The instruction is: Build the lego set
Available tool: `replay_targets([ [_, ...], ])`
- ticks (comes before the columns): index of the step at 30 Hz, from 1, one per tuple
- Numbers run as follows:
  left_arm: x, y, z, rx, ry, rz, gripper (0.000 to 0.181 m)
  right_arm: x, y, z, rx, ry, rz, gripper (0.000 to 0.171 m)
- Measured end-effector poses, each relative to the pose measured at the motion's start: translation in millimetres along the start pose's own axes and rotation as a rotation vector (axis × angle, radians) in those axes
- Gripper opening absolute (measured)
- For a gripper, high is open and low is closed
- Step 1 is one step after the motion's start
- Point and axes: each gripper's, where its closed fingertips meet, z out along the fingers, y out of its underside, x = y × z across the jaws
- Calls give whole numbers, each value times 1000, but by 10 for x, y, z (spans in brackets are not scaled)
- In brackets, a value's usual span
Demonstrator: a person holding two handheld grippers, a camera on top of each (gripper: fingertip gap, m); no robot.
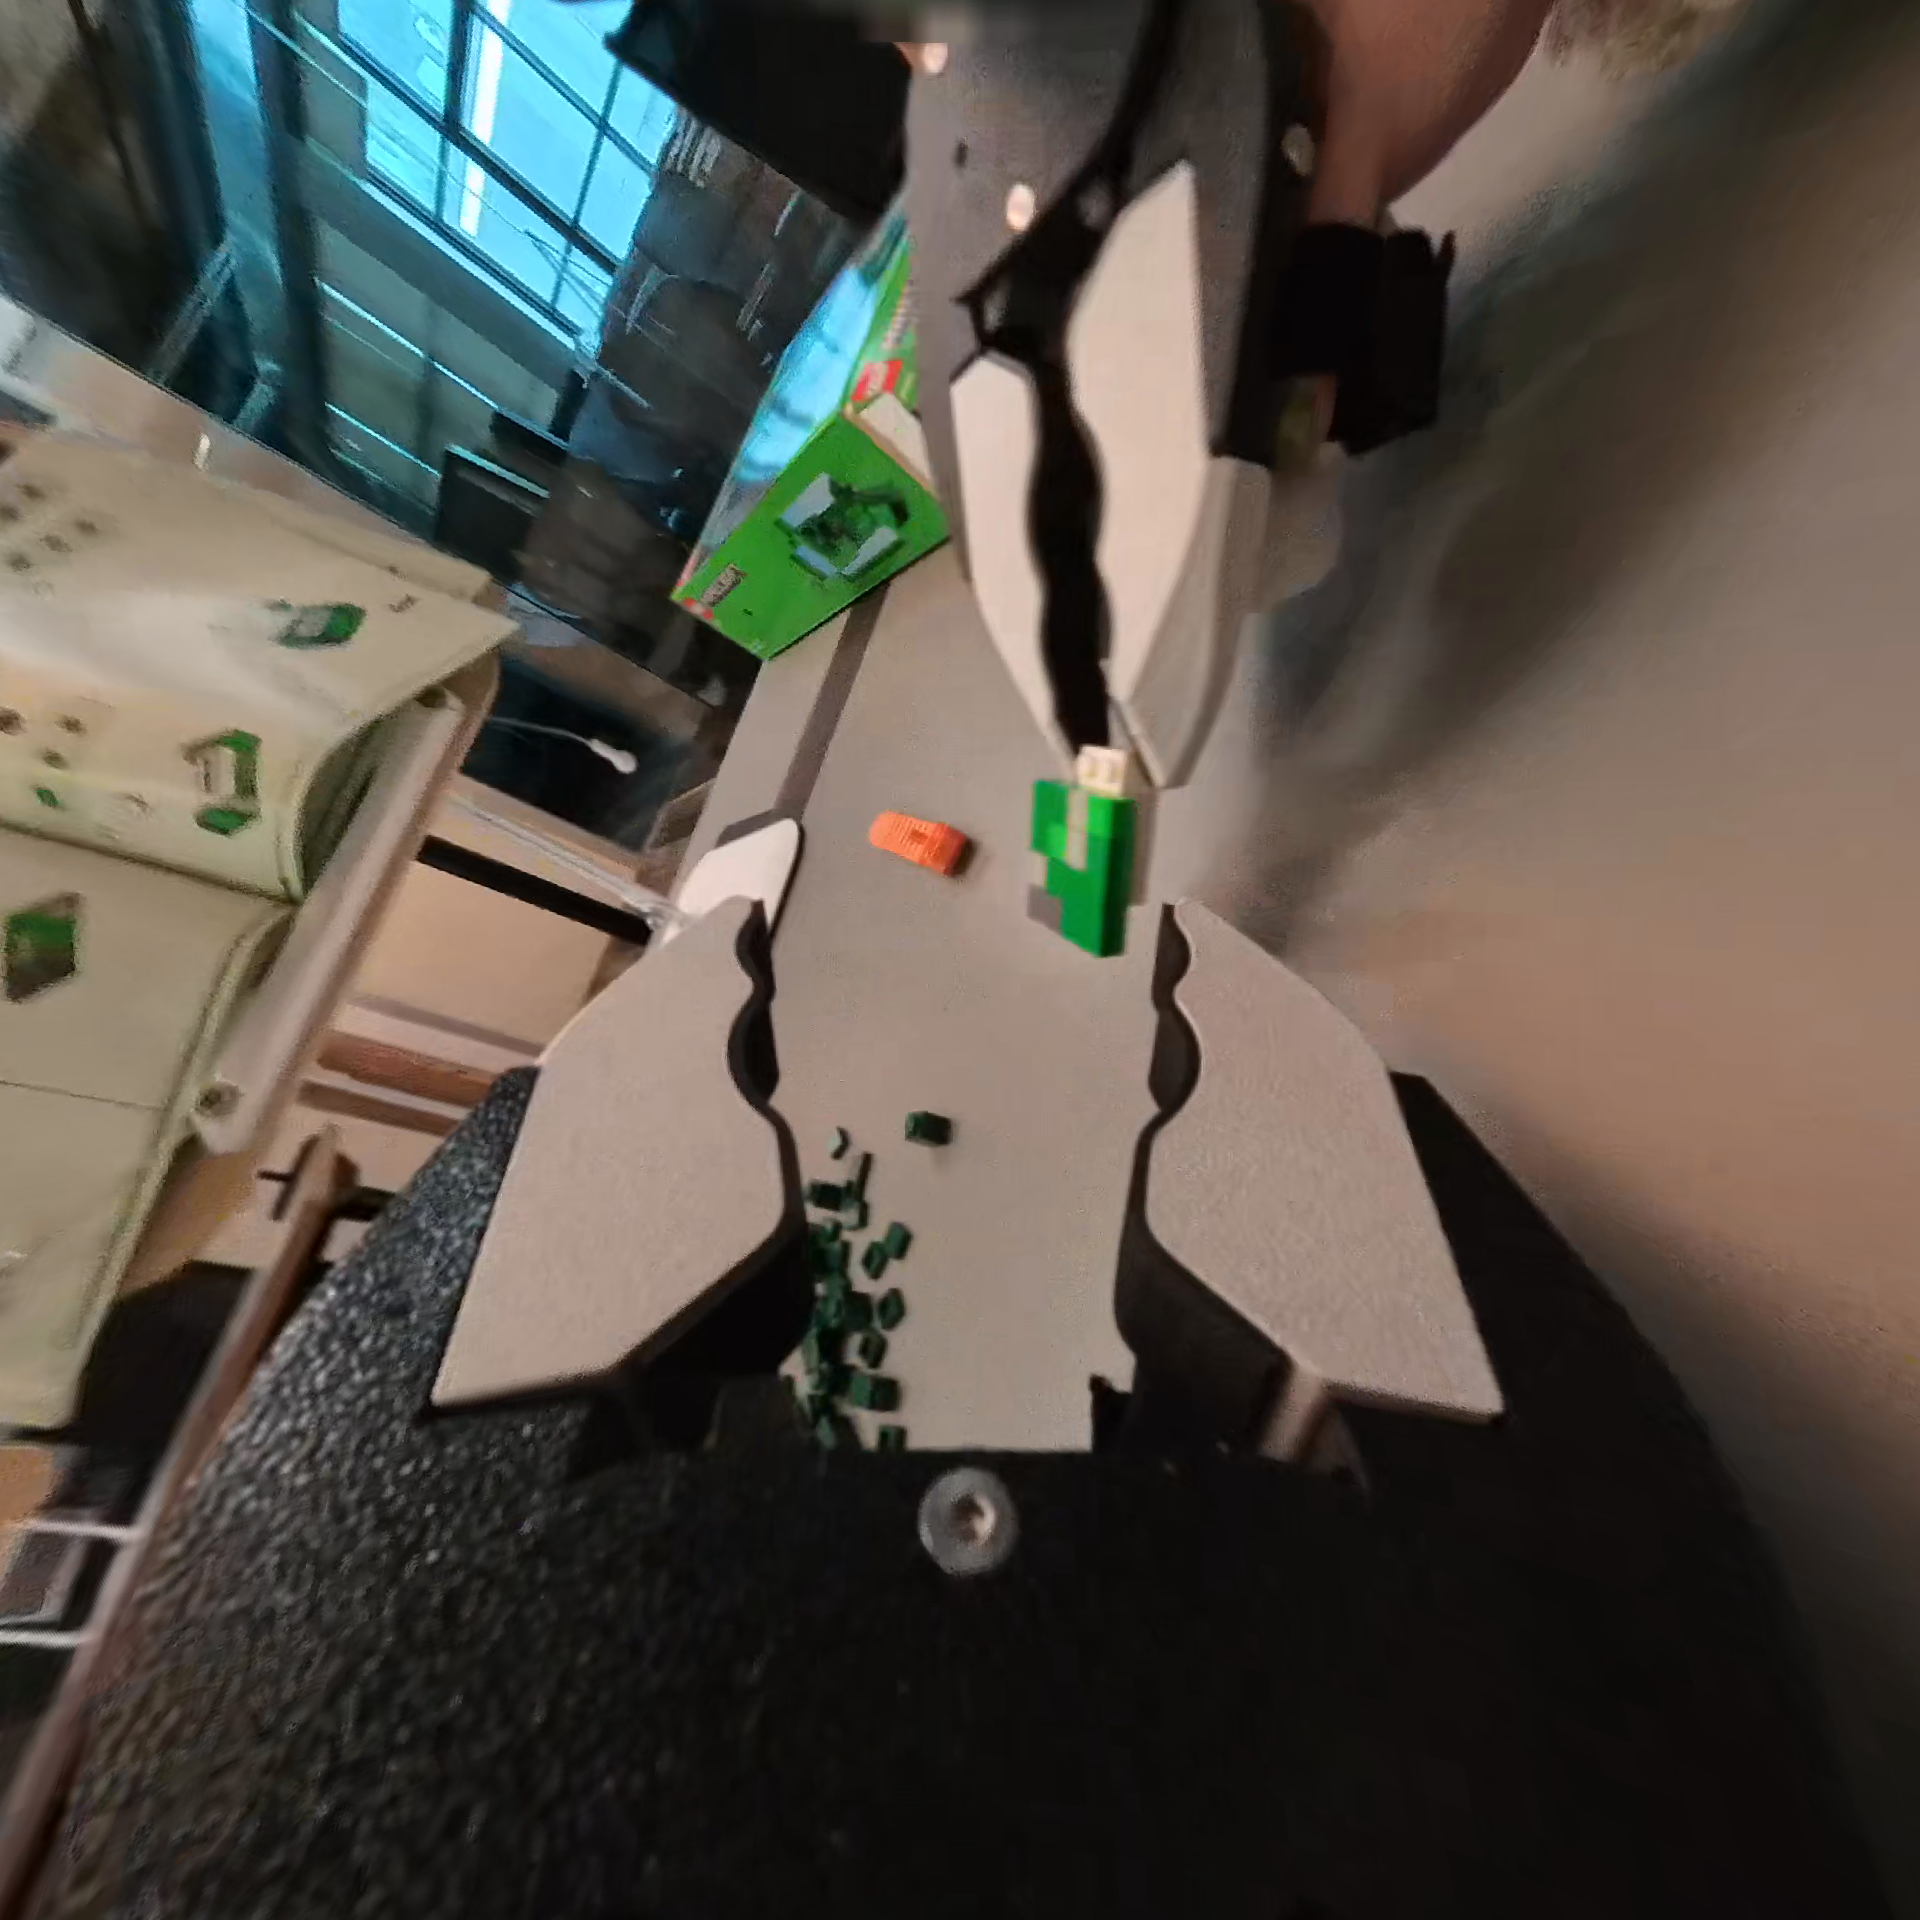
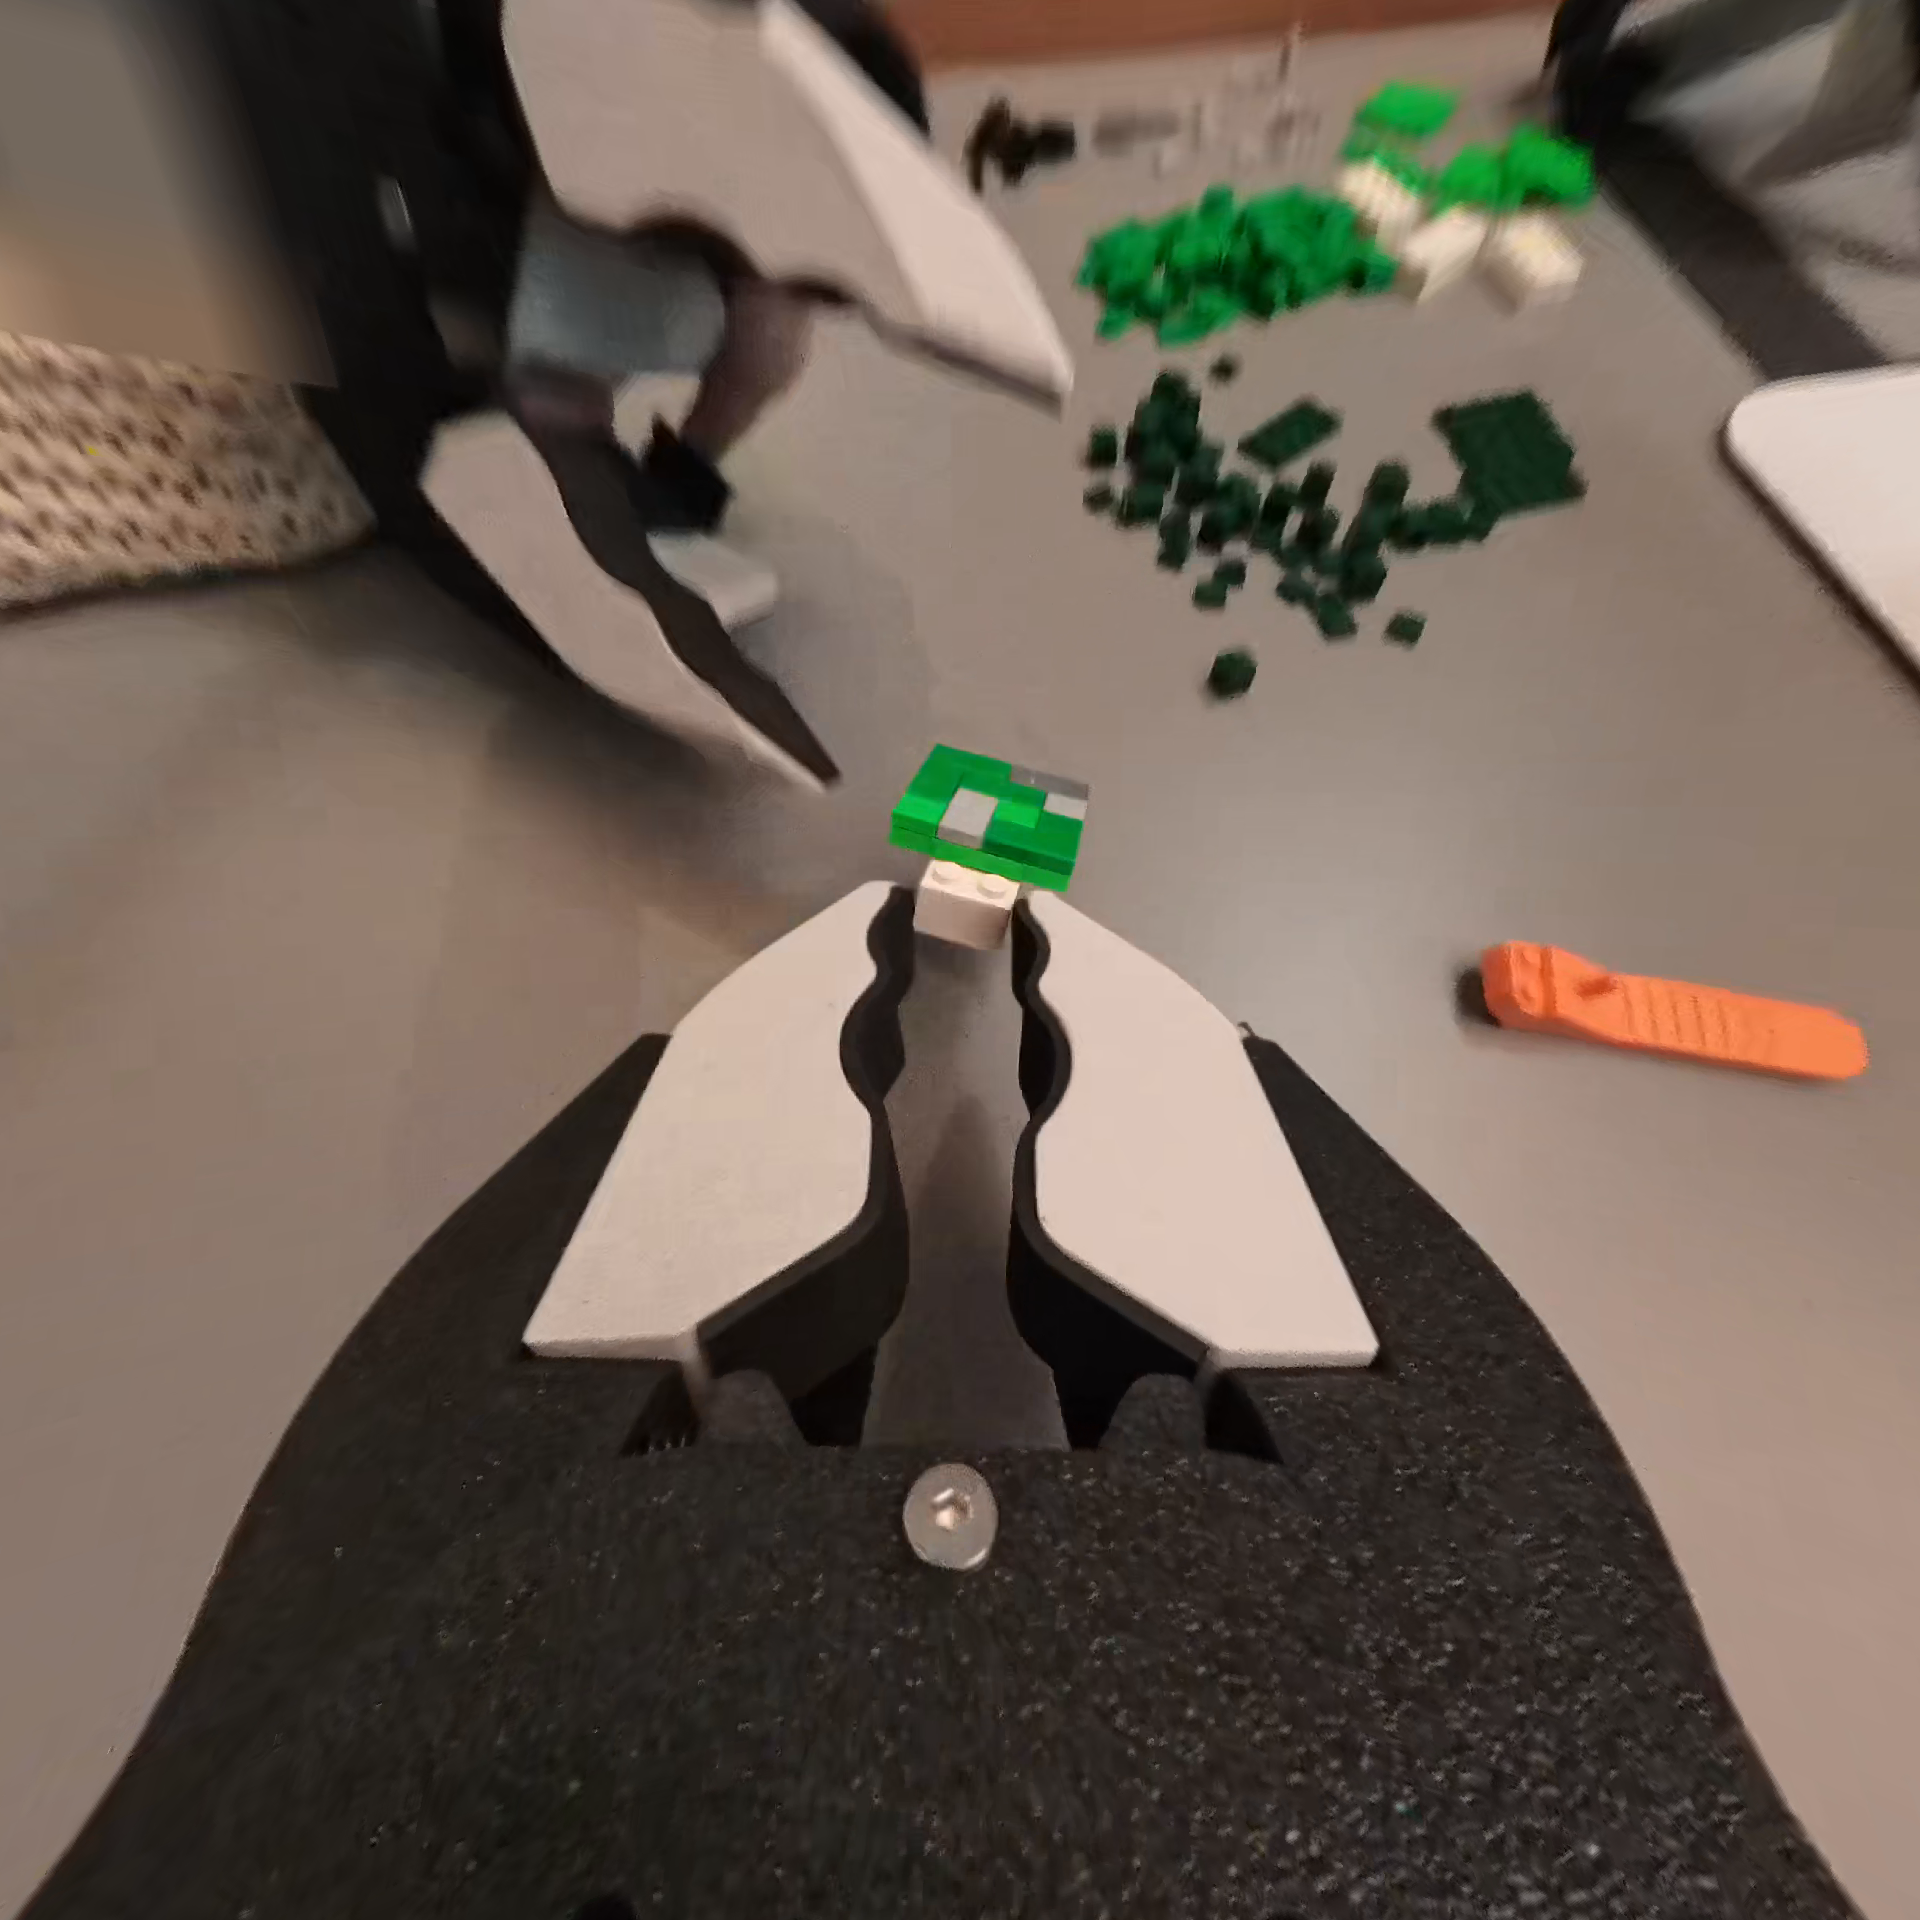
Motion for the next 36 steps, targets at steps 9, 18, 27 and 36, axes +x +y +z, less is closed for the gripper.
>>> replay_targets([
  [9, -275, 350, 15, -102, -52, -502, 71, 78, 388, 23, -237, 40, -53, 44],
  [18, -701, 422, -177, 96, -286, -855, 70, 287, -75, -394, 125, 343, 33, 48],
  [27, -968, 597, -405, 210, -526, -850, 66, 469, -483, -691, 429, 927, -51, 40],
  [36, -891, 442, -297, 236, -464, -769, 54, 678, -512, -607, 464, 1036, -57, 35],
])
